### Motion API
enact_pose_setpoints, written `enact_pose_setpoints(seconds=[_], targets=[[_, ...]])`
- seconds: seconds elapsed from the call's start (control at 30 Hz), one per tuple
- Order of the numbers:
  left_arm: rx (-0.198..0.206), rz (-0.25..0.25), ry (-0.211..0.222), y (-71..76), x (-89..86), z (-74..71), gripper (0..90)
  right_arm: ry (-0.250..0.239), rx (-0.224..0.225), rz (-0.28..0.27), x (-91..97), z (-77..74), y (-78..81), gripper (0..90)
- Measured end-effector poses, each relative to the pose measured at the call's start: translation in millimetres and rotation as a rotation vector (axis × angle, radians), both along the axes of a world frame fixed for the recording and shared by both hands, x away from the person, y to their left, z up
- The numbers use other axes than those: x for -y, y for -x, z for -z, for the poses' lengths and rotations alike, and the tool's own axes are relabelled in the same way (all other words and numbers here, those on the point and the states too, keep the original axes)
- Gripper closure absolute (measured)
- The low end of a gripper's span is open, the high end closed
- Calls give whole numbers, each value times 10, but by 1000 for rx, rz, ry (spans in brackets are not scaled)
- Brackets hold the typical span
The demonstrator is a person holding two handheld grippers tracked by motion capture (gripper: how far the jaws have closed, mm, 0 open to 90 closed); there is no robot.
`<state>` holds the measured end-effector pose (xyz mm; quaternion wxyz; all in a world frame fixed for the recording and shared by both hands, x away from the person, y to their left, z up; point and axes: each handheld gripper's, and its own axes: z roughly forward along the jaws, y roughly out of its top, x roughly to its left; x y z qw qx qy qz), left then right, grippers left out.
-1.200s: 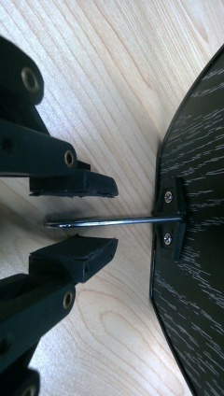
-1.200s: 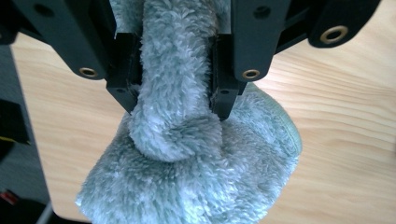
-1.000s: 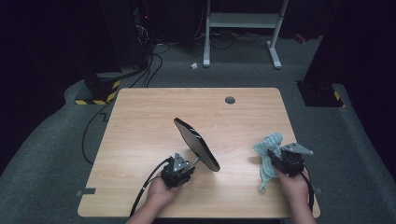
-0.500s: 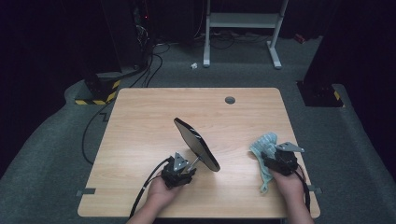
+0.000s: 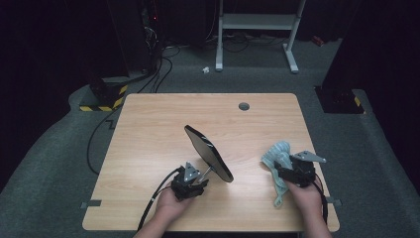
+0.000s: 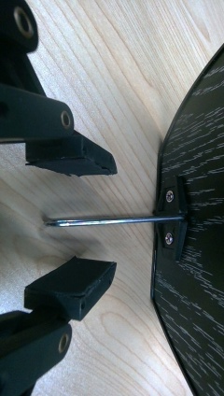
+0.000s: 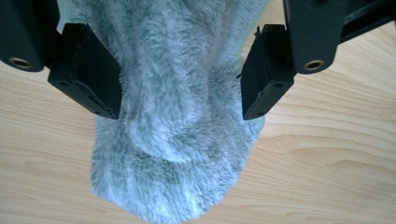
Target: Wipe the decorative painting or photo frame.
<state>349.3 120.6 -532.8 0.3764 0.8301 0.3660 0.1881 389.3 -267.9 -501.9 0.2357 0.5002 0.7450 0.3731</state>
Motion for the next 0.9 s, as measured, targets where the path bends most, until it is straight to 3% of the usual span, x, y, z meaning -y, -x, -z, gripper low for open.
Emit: enact_pose_setpoints(seconds=[0.17,0.37,0.53,0.73,0.9], targets=[[-1,4,-1,0,1,0,457,-7,13,-14,-43,-46,24,261],[-3,6,2,-1,-1,0,456,-27,67,-24,-78,-167,95,217],[-5,8,4,0,-1,1,452,-17,51,-59,-156,-178,116,171],[-10,9,5,2,-1,1,446,-5,64,-112,-316,-190,194,136],[-11,9,5,1,-1,1,442,-31,59,-165,-469,-185,274,113]])
